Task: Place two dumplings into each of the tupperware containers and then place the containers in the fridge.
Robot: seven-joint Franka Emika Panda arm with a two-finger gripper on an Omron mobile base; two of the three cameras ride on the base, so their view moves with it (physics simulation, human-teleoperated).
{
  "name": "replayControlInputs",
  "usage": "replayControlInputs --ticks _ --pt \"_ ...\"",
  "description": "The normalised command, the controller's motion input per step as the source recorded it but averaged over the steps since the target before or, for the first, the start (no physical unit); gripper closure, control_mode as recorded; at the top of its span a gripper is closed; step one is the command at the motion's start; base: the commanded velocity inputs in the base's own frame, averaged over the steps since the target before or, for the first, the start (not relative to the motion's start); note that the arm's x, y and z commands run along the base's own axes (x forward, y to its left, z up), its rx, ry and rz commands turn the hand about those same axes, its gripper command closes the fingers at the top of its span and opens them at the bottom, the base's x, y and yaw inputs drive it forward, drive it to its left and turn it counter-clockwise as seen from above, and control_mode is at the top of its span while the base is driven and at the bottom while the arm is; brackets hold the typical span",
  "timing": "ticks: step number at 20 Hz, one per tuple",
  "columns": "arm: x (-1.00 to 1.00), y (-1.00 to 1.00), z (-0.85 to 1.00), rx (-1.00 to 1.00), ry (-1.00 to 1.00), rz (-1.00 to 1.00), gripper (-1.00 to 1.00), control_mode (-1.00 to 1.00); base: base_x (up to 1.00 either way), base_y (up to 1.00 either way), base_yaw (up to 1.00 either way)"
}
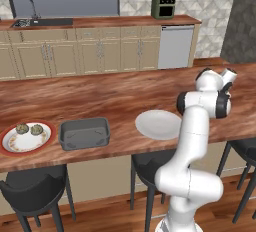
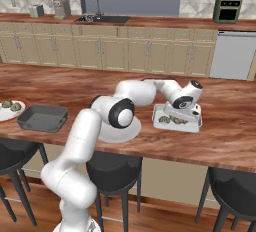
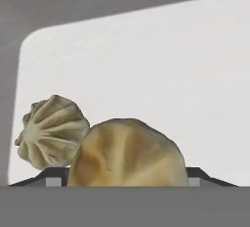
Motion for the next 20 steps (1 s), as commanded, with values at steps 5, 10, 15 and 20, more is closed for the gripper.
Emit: replayControlInputs --ticks 5,10,15,20 --pt "0.21 -0.01 -0.07 -0.02 -0.04 0.00 -1.00 -1.00 0.00 0.00 0.00" --pt "0.05 0.01 0.01 0.00 0.00 0.00 -1.00 -1.00 0.00 0.00 0.00" --pt "0.00 0.34 0.12 -0.01 0.00 -0.01 -1.00 -1.00 0.00 0.00 0.00" --pt "-0.10 0.57 0.41 -0.05 -0.03 -0.01 -1.00 -1.00 0.00 0.00 0.00"
